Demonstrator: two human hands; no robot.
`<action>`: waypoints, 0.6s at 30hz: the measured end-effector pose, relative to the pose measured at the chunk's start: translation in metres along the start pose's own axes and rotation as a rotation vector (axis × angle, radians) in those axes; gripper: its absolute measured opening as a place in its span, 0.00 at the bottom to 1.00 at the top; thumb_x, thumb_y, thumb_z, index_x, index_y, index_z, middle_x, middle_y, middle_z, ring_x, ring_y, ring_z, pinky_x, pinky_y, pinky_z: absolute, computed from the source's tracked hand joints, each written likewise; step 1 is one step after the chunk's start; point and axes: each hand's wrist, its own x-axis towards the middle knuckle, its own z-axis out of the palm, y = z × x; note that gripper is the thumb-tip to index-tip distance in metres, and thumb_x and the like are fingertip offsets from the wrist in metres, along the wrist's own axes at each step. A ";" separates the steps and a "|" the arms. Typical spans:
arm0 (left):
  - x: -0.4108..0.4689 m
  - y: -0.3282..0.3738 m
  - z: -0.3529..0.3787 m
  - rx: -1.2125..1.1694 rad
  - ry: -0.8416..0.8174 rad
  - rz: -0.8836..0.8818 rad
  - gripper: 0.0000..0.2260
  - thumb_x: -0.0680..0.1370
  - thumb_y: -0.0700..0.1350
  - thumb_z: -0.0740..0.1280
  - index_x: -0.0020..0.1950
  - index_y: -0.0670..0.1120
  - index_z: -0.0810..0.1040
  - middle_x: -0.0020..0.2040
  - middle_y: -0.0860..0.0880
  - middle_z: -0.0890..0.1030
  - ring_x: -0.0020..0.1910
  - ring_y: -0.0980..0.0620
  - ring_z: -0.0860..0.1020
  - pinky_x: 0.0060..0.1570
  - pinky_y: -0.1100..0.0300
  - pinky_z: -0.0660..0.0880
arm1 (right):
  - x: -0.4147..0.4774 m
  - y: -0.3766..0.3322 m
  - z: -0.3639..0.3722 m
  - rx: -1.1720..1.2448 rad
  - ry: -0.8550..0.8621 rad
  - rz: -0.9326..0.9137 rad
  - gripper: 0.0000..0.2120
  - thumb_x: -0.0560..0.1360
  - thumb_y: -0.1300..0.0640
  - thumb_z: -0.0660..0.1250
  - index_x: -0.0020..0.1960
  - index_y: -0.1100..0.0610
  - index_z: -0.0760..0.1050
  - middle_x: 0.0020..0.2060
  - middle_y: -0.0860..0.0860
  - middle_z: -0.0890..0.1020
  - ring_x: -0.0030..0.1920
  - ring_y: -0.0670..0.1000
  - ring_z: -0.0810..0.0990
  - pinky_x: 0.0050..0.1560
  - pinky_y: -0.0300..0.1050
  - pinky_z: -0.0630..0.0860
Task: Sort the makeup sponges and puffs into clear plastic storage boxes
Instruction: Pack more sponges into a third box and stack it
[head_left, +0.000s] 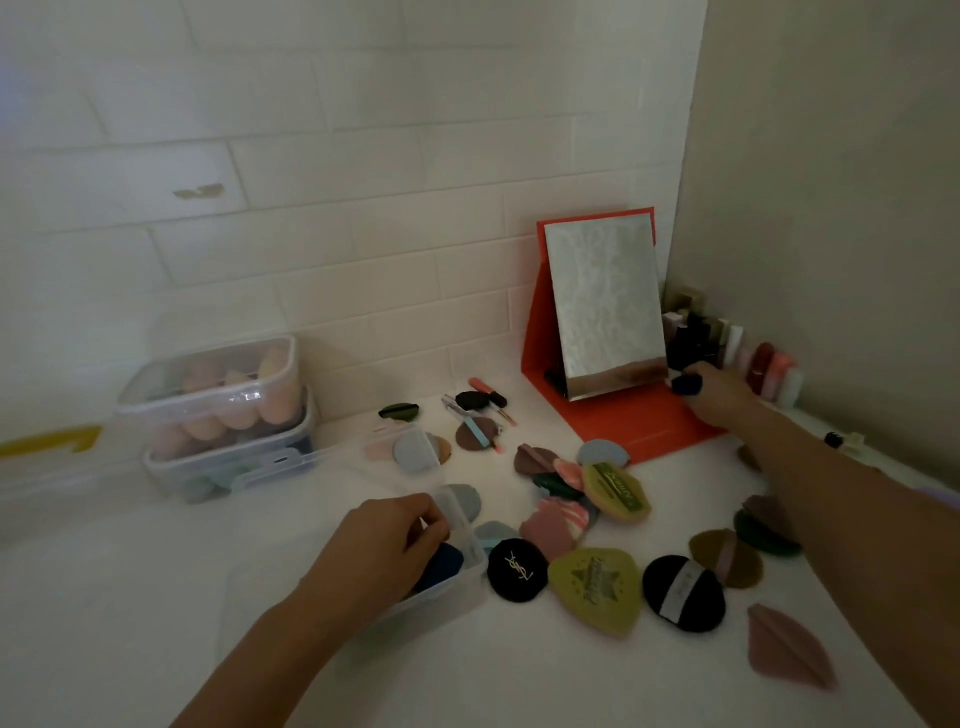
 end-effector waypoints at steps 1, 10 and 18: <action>0.000 0.000 0.000 -0.005 -0.002 -0.002 0.08 0.80 0.52 0.59 0.53 0.55 0.76 0.43 0.59 0.75 0.40 0.61 0.74 0.37 0.75 0.67 | -0.002 -0.001 -0.001 0.012 0.030 0.011 0.09 0.77 0.55 0.62 0.54 0.59 0.71 0.49 0.59 0.76 0.46 0.56 0.74 0.45 0.46 0.69; -0.010 -0.002 -0.015 -0.200 -0.025 -0.057 0.05 0.80 0.49 0.60 0.49 0.55 0.75 0.44 0.57 0.78 0.43 0.60 0.77 0.42 0.73 0.71 | -0.018 -0.007 -0.019 -0.028 0.155 0.089 0.15 0.75 0.58 0.68 0.56 0.66 0.70 0.42 0.57 0.76 0.40 0.54 0.73 0.29 0.42 0.62; -0.028 -0.017 -0.041 -0.143 -0.161 -0.104 0.05 0.77 0.51 0.64 0.52 0.57 0.75 0.51 0.58 0.77 0.49 0.60 0.76 0.48 0.71 0.72 | -0.083 -0.084 -0.080 0.105 -0.037 -0.223 0.12 0.73 0.48 0.69 0.50 0.56 0.73 0.42 0.52 0.80 0.41 0.52 0.79 0.41 0.45 0.73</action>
